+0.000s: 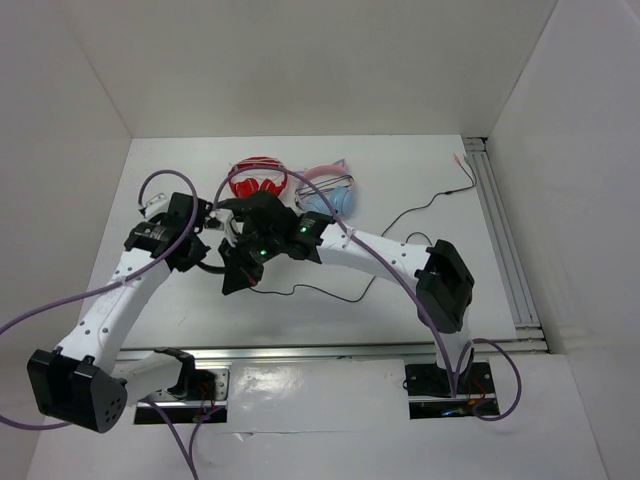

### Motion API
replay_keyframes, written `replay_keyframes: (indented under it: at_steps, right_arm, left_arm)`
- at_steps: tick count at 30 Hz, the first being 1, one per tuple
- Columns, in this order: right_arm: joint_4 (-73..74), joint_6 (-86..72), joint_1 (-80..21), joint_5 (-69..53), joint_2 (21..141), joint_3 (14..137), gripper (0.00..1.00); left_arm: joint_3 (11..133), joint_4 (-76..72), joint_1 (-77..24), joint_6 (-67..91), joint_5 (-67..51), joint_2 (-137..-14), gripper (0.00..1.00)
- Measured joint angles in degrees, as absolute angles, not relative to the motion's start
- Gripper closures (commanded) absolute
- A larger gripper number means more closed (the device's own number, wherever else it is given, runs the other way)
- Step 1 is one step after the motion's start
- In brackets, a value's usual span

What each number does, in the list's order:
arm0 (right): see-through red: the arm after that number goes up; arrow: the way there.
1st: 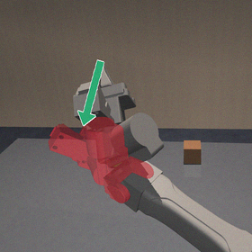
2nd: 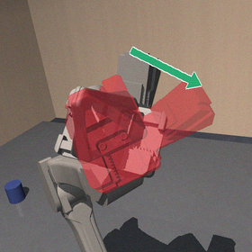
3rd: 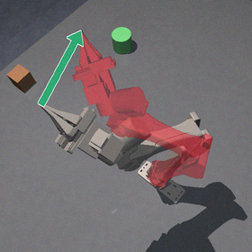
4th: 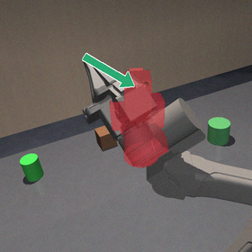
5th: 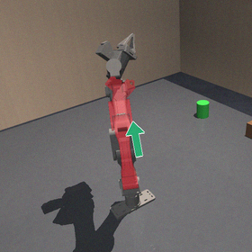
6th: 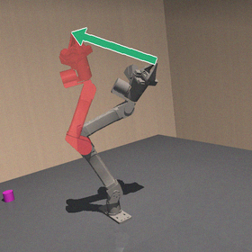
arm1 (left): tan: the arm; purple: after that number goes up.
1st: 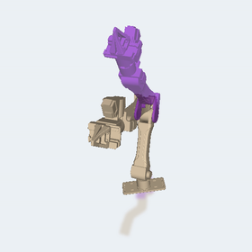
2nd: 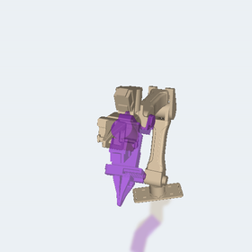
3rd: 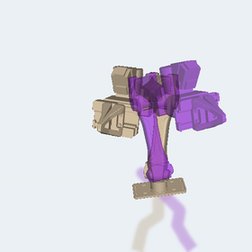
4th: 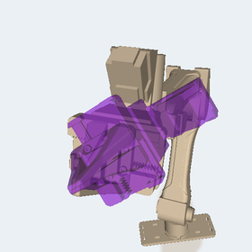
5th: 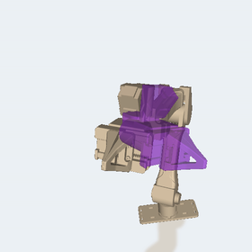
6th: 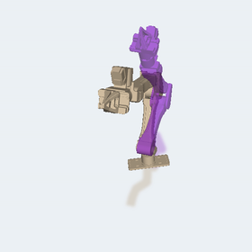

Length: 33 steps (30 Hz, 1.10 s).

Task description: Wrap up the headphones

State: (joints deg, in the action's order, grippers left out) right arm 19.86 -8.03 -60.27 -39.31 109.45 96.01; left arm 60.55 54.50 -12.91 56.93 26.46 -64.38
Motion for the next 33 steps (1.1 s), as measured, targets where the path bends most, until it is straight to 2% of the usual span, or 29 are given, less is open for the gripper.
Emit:
replay_keyframes:
  at_steps: [10, 12, 15, 19, 21, 25, 30, 33]
  right_arm:
    - [39.75, 0.8, -52.77, -44.53, 105.84, 97.19, 1.0]
    - [44.71, 4.14, -51.16, -44.75, 104.73, 97.19, 0.97]
    - [52.29, 8.88, -49.52, -44.23, 104.31, 98.35, 0.94]
    - [59.64, 13.72, -48.25, -40.71, 104.25, 99.81, 0.94]
    - [60.42, 14.83, -47.83, -38.28, 103.74, 99.74, 1.0]
    - [57.95, 13.13, -47.57, -31.77, 100.68, 96.64, 1.0]
    - [47.83, 5.98, -47.48, -19.03, 91.5, 86.89, 1.0]
    - [43.77, 3.05, -48.56, -11.92, 86.26, 83.33, 0.88]
  left_arm:
    - [61.14, 44.95, -25.04, 43.24, 25.23, -68.31, 1.0]
    - [61.73, 43.66, -26.83, 40.29, 24.62, -69.8, 1.0]
    - [61.93, 42.78, -28.64, 37.52, 24.6, -71.59, 1.0]
    - [61.87, 43.42, -29.98, 34.15, 24.12, -72.75, 1.0]
    - [61.87, 43.4, -30.33, 32.86, 23.59, -73.12, 1.0]
    - [61.45, 42.63, -31.44, 31.4, 20.86, -73.28, 1.0]
    - [60.71, 39.55, -35.48, 31.77, 18.41, -73.03, 1.0]
    - [60.71, 36.97, -37.17, 32.16, 18.26, -72.73, 1.0]
